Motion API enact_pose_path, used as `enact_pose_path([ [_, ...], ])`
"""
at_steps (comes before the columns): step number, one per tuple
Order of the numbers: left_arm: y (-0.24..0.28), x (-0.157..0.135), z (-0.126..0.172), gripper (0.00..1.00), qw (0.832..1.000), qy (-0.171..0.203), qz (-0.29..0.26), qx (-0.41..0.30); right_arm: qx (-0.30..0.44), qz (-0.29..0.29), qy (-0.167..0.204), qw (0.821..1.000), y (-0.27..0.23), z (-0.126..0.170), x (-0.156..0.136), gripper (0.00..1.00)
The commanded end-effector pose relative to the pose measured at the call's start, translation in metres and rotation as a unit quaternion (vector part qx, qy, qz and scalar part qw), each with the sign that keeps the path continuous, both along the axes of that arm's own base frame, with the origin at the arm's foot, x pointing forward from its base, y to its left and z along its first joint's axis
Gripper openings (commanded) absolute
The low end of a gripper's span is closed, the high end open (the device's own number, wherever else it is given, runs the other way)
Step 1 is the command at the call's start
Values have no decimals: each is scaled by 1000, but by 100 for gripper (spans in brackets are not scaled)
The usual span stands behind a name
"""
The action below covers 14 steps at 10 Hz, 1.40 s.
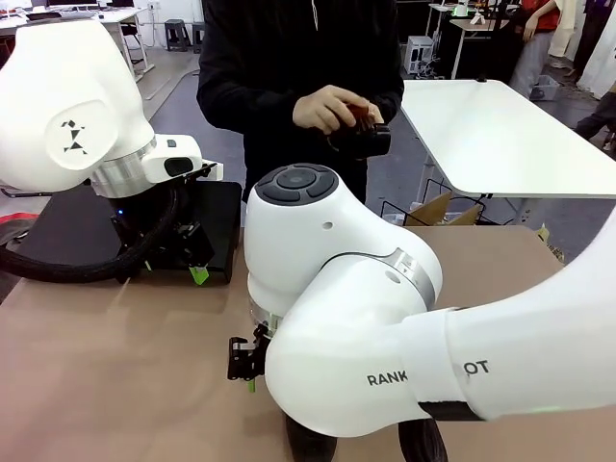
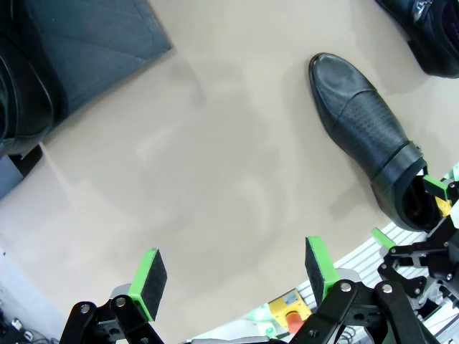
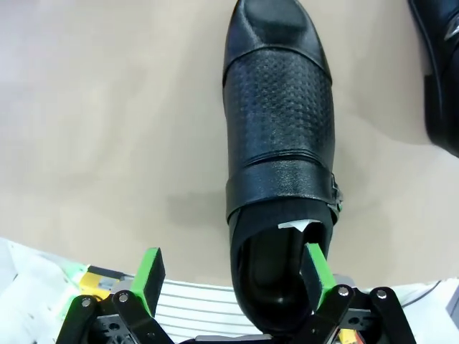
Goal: Organize the shoes by placing them on the stand.
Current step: Pick up one Shoe and place it in the middle of the table, then place the Shoe from the middle of the table onto the Shoes Stand.
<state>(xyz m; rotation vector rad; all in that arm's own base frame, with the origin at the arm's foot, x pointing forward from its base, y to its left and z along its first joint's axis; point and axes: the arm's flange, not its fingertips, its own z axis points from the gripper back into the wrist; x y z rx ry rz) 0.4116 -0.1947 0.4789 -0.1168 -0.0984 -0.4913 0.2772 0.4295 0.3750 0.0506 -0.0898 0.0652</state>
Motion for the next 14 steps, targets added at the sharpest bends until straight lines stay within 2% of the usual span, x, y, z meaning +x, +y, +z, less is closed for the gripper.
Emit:
enact_pose_path([
  [1, 1, -1, 0, 100, 1000, -5, 4, -7, -8, 0, -2, 1000, -3, -6, 4, 100],
  [9, 1, -1, 0, 100, 1000, -5, 4, -7, -5, -3, 6, 1000, -3, -7, 3, 100],
  [10, 1, -1, 0, 100, 1000, -5, 4, -7, -1, -4, -19, 1000, -16, 25, -9, 100],
  [12, 1, -1, 0, 100, 1000, -5, 4, -7, 44, 71, -22, 996, -41, 75, -24, 100],
  [14, 1, -1, 0, 100, 1000, -5, 4, -7, 61, 56, -31, 996, -79, 100, -19, 100],
])
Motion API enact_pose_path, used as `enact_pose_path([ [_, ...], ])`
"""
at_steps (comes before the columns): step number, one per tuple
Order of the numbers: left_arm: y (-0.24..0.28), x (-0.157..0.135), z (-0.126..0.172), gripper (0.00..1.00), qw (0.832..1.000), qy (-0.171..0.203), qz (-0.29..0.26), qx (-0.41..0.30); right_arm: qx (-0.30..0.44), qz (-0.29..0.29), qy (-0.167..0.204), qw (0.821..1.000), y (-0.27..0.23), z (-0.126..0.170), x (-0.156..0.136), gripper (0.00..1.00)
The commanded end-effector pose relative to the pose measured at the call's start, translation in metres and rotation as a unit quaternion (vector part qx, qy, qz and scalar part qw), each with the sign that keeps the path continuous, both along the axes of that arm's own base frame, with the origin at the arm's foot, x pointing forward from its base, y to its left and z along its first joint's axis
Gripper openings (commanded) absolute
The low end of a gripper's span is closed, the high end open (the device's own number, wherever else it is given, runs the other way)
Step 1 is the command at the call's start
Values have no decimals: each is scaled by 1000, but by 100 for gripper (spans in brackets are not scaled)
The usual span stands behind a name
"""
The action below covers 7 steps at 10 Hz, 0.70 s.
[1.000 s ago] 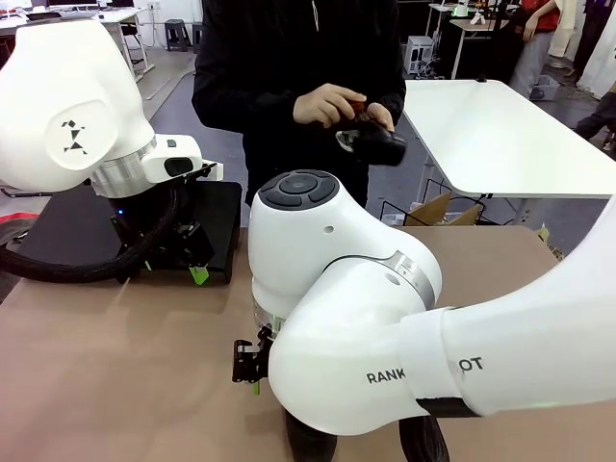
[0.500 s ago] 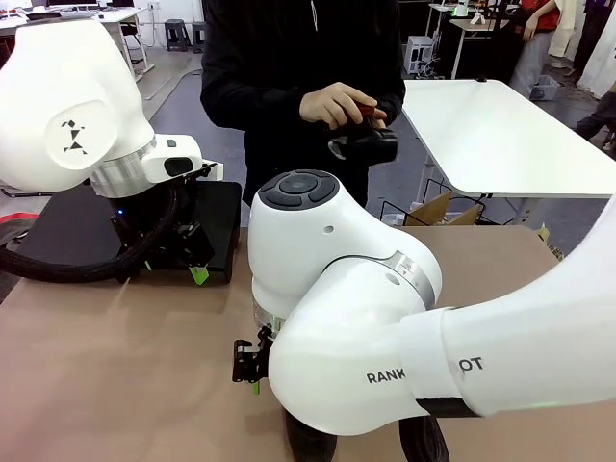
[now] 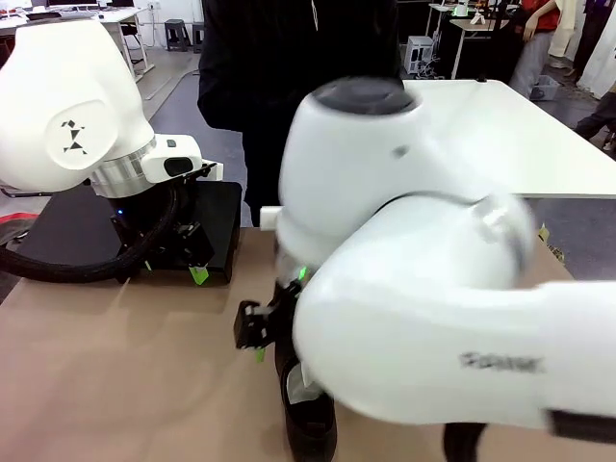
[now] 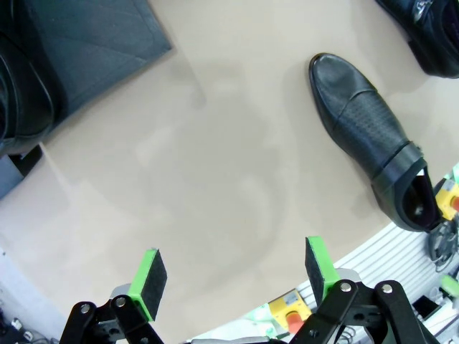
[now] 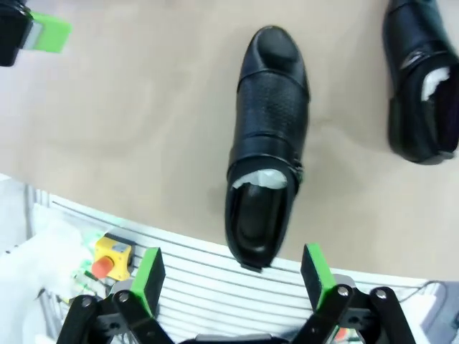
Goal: Organize the shoes by placing them on the stand.
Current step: Place the Shoe from the middle of the table onto the Shoes Stand.
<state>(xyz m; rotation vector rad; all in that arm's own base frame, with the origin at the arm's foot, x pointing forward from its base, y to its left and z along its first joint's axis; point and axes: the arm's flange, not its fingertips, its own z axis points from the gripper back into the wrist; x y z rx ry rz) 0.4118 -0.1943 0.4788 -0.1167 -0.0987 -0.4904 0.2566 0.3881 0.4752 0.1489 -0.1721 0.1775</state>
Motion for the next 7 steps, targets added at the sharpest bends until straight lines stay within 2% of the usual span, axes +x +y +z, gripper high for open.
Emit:
enact_pose_path([
  [1, 1, -2, 0, 100, 1000, -5, 3, -7, 27, -4, 15, 1000, -57, 5, 11, 100],
  [2, 1, -2, 0, 100, 1000, -5, 3, -7, 0, 0, 0, 1000, 0, 0, 0, 100],
  [4, 1, -2, 0, 100, 1000, -5, 3, -7, 0, 0, 0, 1000, 0, 0, 0, 100],
  [5, 1, -2, 0, 100, 1000, -5, 3, -7, 6, 1, 1, 1000, -22, 8, 0, 100],
  [6, 1, -2, 0, 100, 1000, -5, 3, -7, 12, 34, 14, 999, -28, 4, 11, 100],
  [7, 1, -2, 0, 100, 1000, -5, 3, -7, -19, 21, -6, 1000, -61, 14, 31, 100],
])
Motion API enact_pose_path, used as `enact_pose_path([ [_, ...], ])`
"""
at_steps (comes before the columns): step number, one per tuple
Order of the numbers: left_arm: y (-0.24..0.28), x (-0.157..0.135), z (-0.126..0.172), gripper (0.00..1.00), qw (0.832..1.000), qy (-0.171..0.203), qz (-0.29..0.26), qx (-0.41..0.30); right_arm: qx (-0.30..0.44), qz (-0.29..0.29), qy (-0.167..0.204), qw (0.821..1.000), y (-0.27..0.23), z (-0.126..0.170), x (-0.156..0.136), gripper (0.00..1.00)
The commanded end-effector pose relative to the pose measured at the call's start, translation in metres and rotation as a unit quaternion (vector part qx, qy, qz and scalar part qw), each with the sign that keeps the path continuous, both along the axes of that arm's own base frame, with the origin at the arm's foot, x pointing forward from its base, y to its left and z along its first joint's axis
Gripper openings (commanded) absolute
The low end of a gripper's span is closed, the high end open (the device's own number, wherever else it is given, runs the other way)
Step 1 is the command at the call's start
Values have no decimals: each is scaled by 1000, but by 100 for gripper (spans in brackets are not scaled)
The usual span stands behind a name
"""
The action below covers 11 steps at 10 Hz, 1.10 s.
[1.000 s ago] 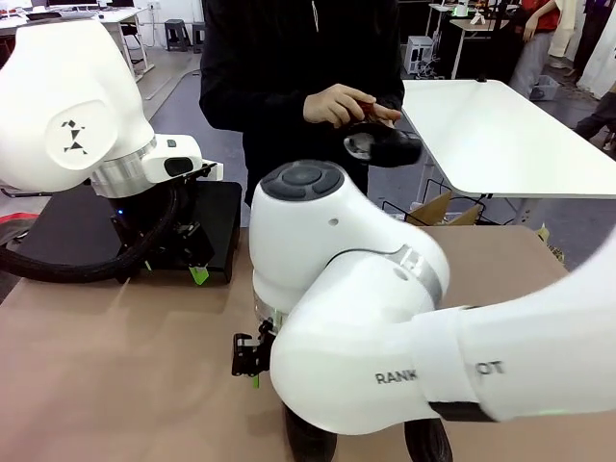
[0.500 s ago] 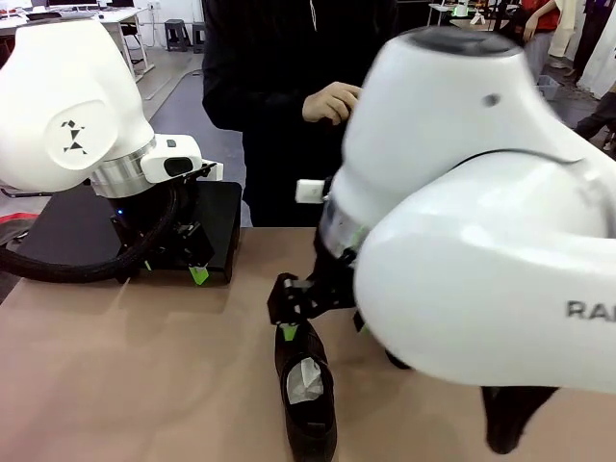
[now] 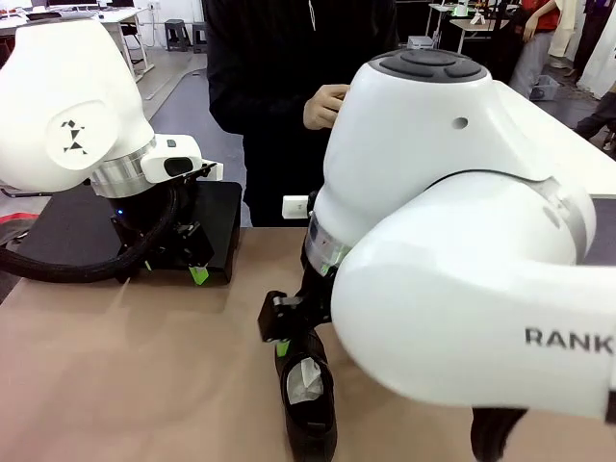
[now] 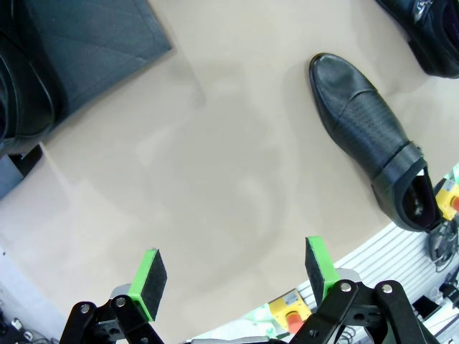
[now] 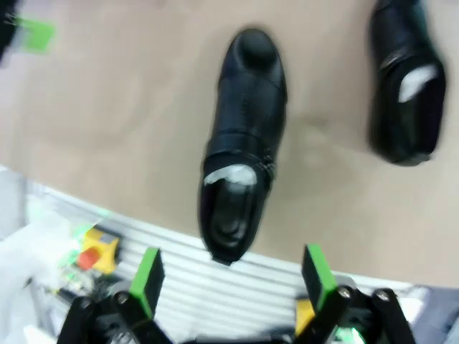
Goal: Organize the shoes by placing them on the stand.
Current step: Place the Shoe from the middle of the table onto the Shoes Stand.
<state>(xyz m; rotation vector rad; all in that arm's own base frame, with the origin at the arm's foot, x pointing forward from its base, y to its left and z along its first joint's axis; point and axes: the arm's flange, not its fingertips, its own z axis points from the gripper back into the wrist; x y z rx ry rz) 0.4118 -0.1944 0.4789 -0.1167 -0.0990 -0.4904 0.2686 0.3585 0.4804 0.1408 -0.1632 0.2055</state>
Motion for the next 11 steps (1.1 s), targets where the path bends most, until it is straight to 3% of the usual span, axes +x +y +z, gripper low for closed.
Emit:
enact_pose_path([
  [1, 1, -2, 0, 100, 1000, -5, 3, -7, -37, -11, -16, 999, -76, 21, 35, 100],
  [3, 1, -2, 0, 100, 1000, -5, 3, -7, -34, -28, -2, 999, -168, 27, 59, 100],
  [4, 1, -2, 0, 100, 1000, -5, 3, -7, -47, -47, 25, 997, -200, 20, 63, 100],
  [7, 1, -2, 0, 100, 1000, -5, 3, -7, -27, -63, 25, 997, -264, 3, 58, 100],
  [8, 1, -2, 0, 100, 1000, -5, 3, -7, -9, -101, 27, 994, -275, -5, 54, 100],
  [9, 0, 0, 0, 100, 1000, 0, 0, 0, -41, -69, 37, 996, -257, 7, 65, 100],
  [11, -42, -44, 1, 100, 999, 42, 25, -18, -41, -69, 37, 996, -257, 7, 65, 100],
])
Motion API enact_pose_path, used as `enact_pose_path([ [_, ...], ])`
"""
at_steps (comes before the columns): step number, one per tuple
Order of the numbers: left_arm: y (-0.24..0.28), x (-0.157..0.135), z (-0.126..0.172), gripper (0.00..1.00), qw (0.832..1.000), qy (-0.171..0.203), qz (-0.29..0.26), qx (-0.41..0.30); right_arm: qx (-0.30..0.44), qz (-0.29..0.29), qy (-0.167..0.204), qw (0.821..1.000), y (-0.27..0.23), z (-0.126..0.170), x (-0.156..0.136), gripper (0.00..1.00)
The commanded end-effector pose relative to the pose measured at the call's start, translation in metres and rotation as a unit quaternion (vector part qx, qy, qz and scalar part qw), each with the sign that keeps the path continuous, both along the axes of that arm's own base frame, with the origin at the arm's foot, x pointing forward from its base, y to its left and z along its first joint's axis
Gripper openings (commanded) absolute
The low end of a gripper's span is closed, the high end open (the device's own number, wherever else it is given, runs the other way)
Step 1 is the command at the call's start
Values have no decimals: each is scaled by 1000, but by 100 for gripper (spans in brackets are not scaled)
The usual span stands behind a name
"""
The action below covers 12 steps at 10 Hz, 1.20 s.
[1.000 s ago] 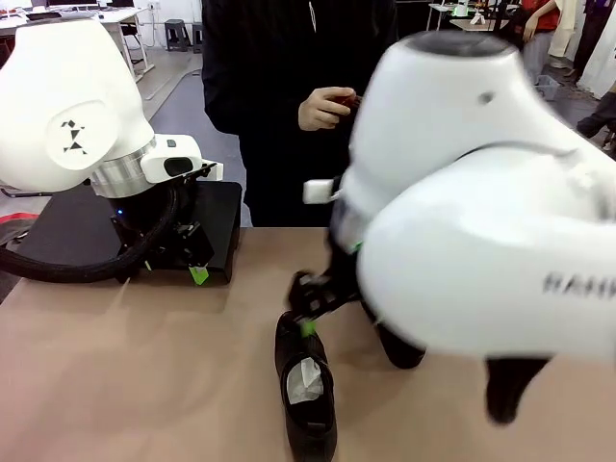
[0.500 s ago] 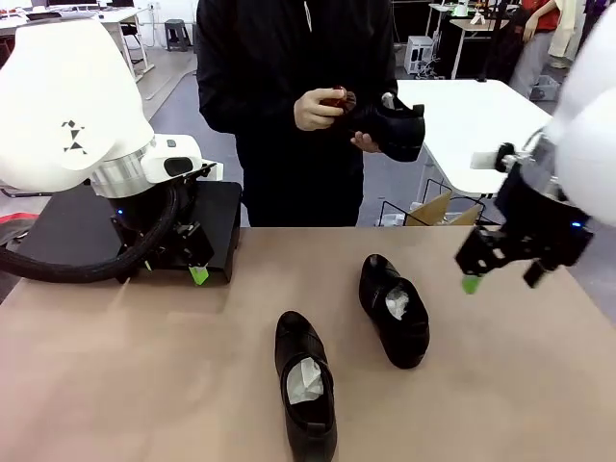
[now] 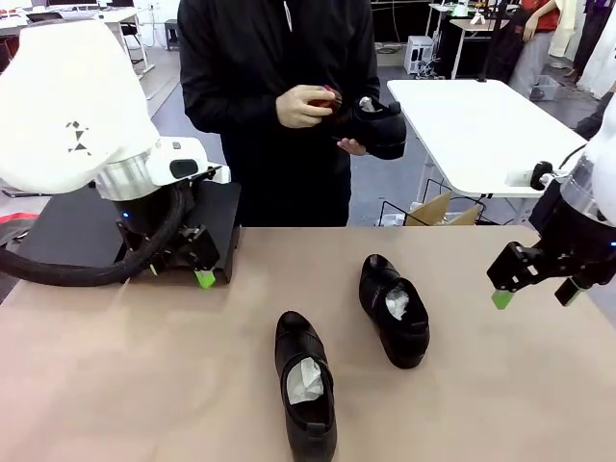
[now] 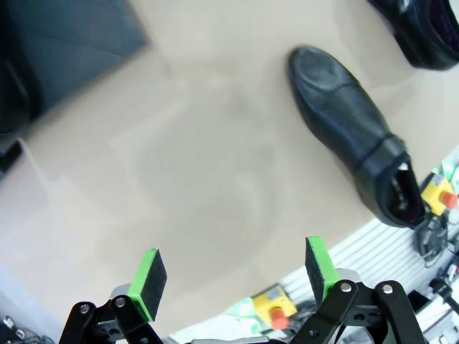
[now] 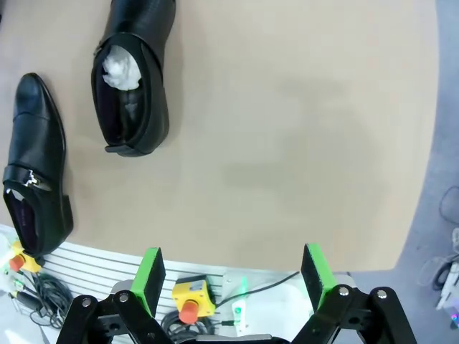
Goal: Organize the shoes by placing them on the stand.
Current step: Place the Shoe from the middle of the table onto the Shoes Stand.
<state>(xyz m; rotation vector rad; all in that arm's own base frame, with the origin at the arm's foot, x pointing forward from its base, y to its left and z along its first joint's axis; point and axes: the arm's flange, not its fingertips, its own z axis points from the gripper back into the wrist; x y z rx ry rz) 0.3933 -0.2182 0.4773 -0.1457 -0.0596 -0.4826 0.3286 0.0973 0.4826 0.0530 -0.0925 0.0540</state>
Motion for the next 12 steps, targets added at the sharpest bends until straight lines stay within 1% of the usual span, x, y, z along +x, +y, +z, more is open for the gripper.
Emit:
enact_pose_path([
  [1, -41, -52, 4, 100, 997, 60, 52, -2, 0, 7, 1, 1000, 5, 5, 5, 100],
  [2, -53, -68, 3, 100, 993, 97, 72, -3, 0, 7, 1, 1000, 5, 5, 5, 100],
  [3, -53, -70, 0, 100, 991, 91, 93, -1, 0, 7, 1, 1000, 5, 5, 5, 100],
  [4, -47, -53, -2, 100, 997, 62, 39, 9, 0, 7, 1, 1000, 5, 5, 5, 100],
  [5, -47, -53, -2, 100, 997, 62, 39, 9, 0, 7, 1, 1000, 5, 5, 5, 100],
  [6, -63, -74, -3, 100, 994, 84, 63, 13, 0, 7, 1, 1000, 5, 5, 5, 100],
  [7, -74, -79, -5, 100, 995, 86, 48, 27, 0, 7, 1, 1000, 5, 5, 5, 100],
  [9, -99, -109, -38, 100, 988, 106, 108, 11, 0, 7, 1, 1000, 5, 5, 5, 100],
  [10, -105, -119, -50, 100, 983, 108, 148, 6, 0, 7, 1, 1000, 5, 5, 5, 100],
  [11, -111, -127, -61, 100, 977, 120, 178, 8, 0, 7, 1, 1000, 5, 5, 5, 100],
  [12, -116, -134, -68, 100, 975, 112, 192, 13, 0, 7, 1, 1000, 5, 5, 5, 100],
])
